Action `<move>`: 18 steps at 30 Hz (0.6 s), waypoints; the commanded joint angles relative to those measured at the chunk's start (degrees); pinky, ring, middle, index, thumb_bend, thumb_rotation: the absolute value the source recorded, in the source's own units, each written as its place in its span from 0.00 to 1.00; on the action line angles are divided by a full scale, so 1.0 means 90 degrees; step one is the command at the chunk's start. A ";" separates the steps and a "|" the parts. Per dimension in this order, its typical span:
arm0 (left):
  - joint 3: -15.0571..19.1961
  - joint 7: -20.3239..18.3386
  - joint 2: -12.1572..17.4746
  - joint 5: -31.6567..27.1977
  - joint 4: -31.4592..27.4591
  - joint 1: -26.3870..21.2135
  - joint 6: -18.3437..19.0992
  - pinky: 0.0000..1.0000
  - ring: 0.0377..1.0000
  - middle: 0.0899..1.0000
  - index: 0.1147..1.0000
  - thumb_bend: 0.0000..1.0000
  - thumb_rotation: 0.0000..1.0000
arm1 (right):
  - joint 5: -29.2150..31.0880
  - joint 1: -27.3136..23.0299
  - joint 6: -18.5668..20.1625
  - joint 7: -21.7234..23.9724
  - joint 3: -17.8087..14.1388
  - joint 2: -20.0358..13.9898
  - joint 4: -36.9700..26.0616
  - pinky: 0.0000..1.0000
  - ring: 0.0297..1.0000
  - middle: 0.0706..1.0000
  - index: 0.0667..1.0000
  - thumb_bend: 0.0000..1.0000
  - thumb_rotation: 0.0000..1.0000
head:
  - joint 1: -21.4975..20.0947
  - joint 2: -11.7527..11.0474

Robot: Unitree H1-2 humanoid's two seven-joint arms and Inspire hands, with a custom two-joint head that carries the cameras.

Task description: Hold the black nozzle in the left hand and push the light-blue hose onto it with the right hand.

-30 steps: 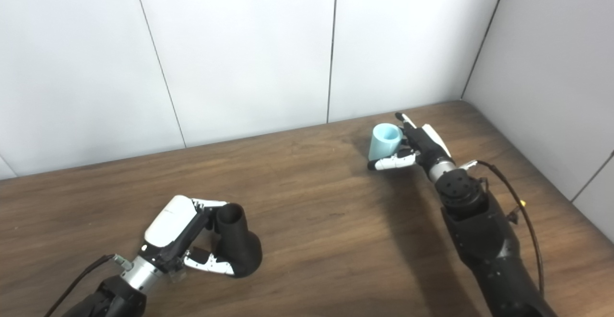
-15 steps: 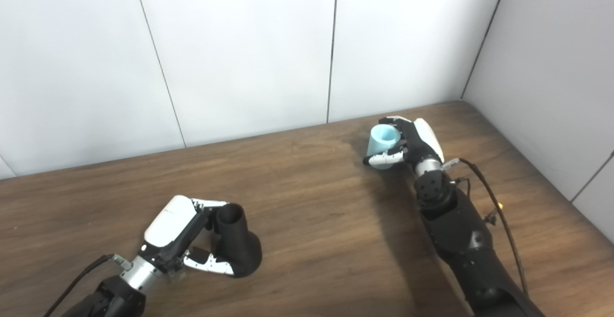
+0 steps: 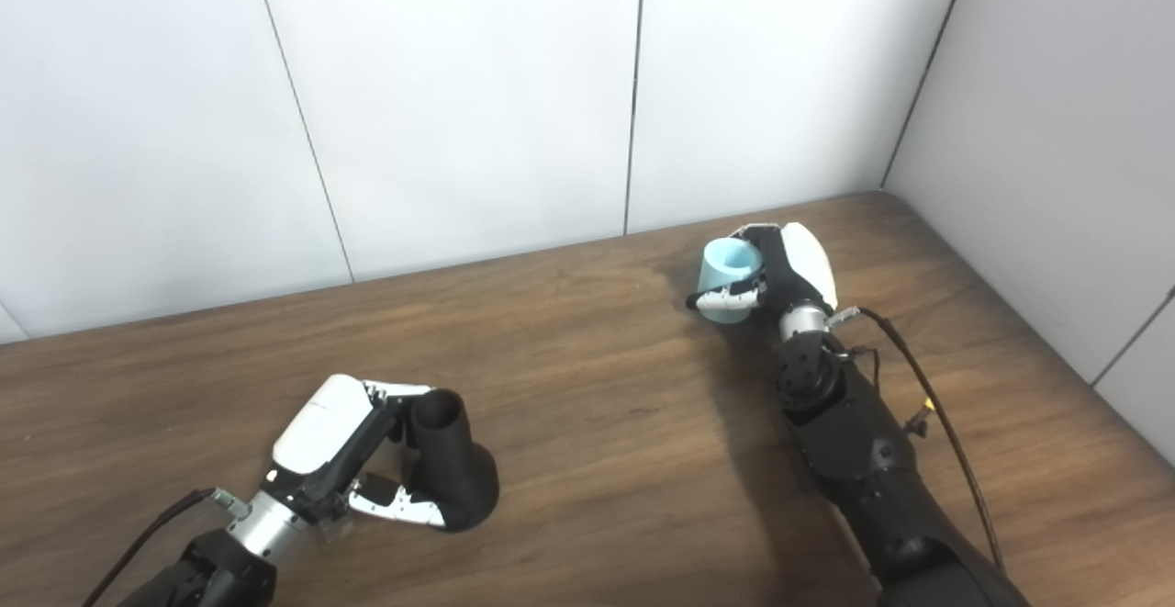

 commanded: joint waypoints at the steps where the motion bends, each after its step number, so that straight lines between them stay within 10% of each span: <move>1: -0.0164 -0.0053 0.0168 0.0119 0.0556 0.0929 0.0073 0.30 0.34 0.36 0.45 0.52 0.00 | 0.0010 -0.0134 -0.0014 0.0070 -0.0066 -0.0142 -0.0563 0.42 0.43 0.47 0.44 0.52 0.00 | -0.0001 0.0005; 18: 0.0061 -0.0286 -0.0153 0.0305 0.0658 0.0956 0.0077 0.33 0.36 0.38 0.45 0.52 0.00 | 0.0165 -0.0205 0.1113 0.1942 0.0212 -0.0170 -0.3716 0.34 0.40 0.42 0.48 0.52 0.00 | 0.0565 0.0195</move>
